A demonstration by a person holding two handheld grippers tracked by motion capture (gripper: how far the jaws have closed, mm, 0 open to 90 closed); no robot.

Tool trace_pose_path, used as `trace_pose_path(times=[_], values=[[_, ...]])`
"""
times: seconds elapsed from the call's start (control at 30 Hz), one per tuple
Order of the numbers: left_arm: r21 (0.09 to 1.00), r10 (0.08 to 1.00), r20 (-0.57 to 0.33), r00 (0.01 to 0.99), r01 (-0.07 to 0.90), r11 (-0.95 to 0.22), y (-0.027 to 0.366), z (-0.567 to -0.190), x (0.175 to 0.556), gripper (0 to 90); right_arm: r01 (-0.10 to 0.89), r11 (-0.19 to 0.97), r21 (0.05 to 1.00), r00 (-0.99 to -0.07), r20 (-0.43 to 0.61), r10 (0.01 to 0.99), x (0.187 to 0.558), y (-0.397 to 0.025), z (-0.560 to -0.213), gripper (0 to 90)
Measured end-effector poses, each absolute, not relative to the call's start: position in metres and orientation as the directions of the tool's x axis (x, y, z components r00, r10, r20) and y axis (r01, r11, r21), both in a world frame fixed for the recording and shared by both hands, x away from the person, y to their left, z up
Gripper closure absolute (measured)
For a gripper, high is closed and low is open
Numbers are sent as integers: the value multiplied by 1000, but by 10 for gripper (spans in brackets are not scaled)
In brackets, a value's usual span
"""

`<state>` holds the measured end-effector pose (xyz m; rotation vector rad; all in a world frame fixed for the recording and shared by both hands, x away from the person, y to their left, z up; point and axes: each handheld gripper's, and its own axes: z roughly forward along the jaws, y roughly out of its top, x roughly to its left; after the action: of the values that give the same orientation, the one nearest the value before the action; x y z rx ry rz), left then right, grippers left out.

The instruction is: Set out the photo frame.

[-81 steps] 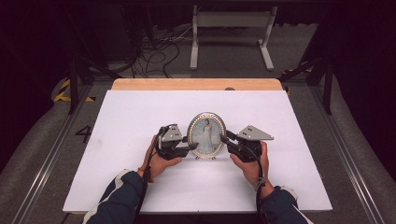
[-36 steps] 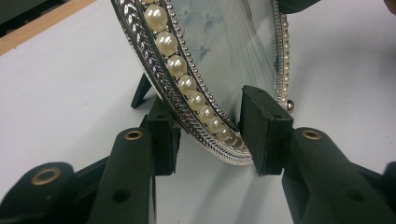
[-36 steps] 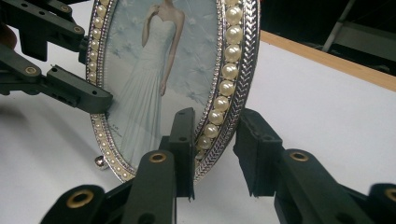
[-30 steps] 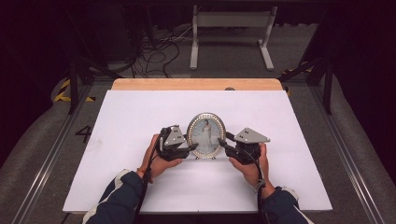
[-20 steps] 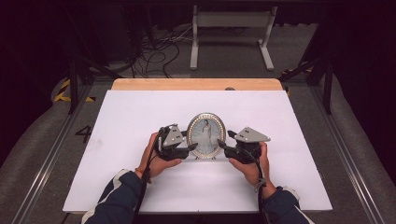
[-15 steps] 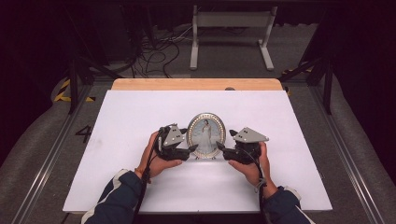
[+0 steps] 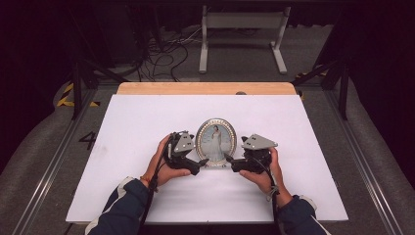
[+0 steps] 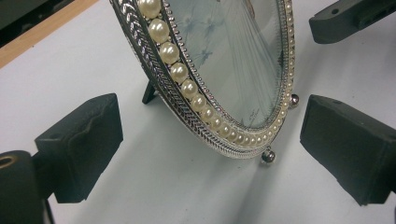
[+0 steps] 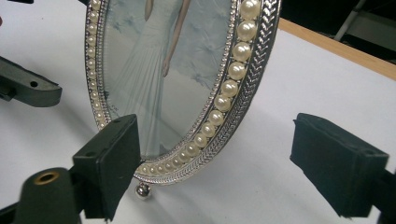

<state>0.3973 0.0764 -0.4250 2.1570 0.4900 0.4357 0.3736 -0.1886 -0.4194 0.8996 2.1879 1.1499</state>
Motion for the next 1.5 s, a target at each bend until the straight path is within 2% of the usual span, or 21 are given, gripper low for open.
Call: trace_pose_path(times=[0.1,0.43,0.73,1.5], values=[[804,490,158,857,177,-567,77,-423,396,70,321,447,835,-660,-141,738,374,-189,-420,108],[769,473,220,853,146,-622,82,-420,390,80,310,527,791,-649,-229,726,372,-187,-417,116],[747,459,276,845,112,-656,89,-421,379,80,306,555,773,-655,-252,712,368,-194,-416,120],[742,469,307,828,101,-663,119,-421,362,95,292,564,772,-644,-277,713,354,-219,-414,129]])
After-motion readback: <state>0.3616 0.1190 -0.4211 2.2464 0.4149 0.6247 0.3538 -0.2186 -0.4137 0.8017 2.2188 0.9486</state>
